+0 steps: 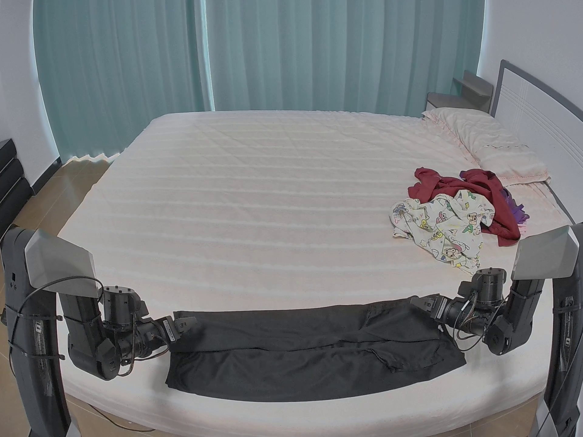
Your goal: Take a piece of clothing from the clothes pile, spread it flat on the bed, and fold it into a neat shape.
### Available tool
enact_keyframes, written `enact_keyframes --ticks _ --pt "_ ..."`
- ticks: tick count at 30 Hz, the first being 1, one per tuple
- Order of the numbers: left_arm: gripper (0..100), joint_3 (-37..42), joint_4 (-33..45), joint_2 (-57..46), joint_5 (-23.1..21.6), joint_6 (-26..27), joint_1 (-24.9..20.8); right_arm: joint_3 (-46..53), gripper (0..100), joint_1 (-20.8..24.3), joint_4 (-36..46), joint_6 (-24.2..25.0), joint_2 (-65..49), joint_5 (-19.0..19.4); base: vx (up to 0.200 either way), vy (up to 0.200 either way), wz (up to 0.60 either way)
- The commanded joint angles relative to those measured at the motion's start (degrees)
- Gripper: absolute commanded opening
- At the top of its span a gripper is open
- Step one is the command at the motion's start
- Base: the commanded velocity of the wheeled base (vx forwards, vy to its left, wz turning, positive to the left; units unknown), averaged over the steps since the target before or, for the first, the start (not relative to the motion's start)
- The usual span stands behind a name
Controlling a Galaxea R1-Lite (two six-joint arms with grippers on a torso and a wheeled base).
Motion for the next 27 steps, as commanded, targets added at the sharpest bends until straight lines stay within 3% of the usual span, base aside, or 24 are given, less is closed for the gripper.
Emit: enact_keyframes --ticks 1,8,13,20,27 --pt "100 -0.1 -0.1 1.0 0.0 -0.1 -0.9 0.2 100 0.3 -1.2 -0.1 0.6 0.0 0.000 0.000 0.00" --pt "100 -0.7 0.4 3.1 1.9 0.2 -2.4 0.5 100 0.3 -1.7 -0.2 0.7 0.0 0.000 0.000 0.00" --pt "100 -2.9 0.4 6.0 7.5 0.4 -4.8 0.6 100 0.4 -1.7 -0.2 0.6 0.0 0.000 0.000 0.00" --pt "100 -3.5 0.5 6.2 8.1 0.8 -8.0 0.6 100 0.5 -1.8 -0.1 0.5 0.0 0.000 0.000 0.00" --pt "100 -4.8 1.9 6.4 9.5 0.9 -8.2 1.1 100 0.7 -2.1 -0.1 0.3 0.1 0.000 0.000 0.00"
